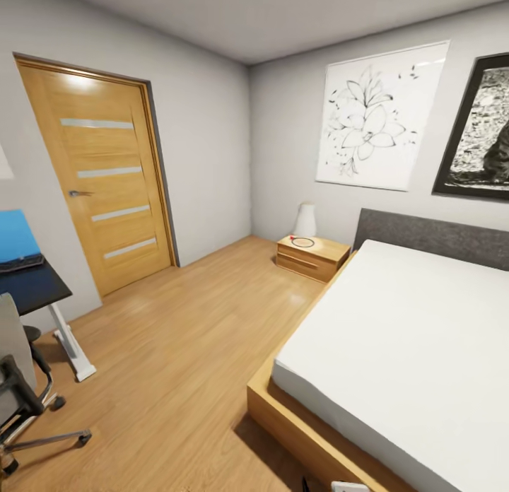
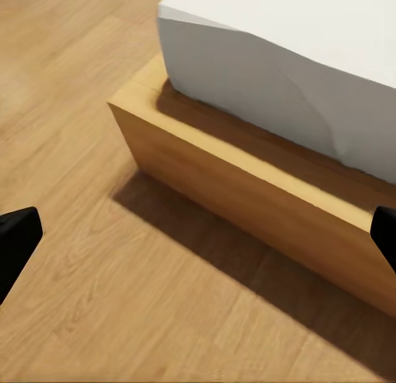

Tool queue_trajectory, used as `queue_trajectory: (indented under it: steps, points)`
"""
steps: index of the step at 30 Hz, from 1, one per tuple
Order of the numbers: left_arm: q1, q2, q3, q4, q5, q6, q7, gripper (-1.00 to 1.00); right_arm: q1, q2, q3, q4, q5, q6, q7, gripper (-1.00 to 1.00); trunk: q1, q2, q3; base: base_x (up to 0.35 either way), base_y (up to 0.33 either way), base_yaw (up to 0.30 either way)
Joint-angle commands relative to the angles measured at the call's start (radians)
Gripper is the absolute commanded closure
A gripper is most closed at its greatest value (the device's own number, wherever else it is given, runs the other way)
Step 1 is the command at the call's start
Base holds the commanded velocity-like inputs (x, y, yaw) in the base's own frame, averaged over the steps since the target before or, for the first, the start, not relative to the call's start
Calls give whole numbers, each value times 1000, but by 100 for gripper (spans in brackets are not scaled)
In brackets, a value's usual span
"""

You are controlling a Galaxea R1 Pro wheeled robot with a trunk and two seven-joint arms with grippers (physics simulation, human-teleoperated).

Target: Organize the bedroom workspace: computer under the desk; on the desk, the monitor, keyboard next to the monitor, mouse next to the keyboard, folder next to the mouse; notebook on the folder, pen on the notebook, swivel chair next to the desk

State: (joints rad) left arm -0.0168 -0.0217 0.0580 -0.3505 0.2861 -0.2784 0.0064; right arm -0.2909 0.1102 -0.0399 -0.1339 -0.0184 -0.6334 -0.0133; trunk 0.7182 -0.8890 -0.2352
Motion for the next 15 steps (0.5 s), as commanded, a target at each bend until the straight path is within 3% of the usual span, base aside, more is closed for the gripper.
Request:
queue_trajectory:
  steps: [1, 4, 15]
  points:
    - [-1, 0, 5, 1, -1, -5, 0, -100, -1, 0, -3, 0, -1, -3, 1, -100, 0, -1, -2, 0, 0, 247]
    - [-1, -1, 6, 4, -1, -35, 0, -100, -1, 0, -3, 0, 0, -3, 1, -100, 0, -1, -5, 4, 0, 246]
    - [-1, -1, 7, 7, -1, -64, 0, -100, -1, 0, 0, 2, 4, -3, 2, -100, 0, -1, -15, 268, 0, 220]
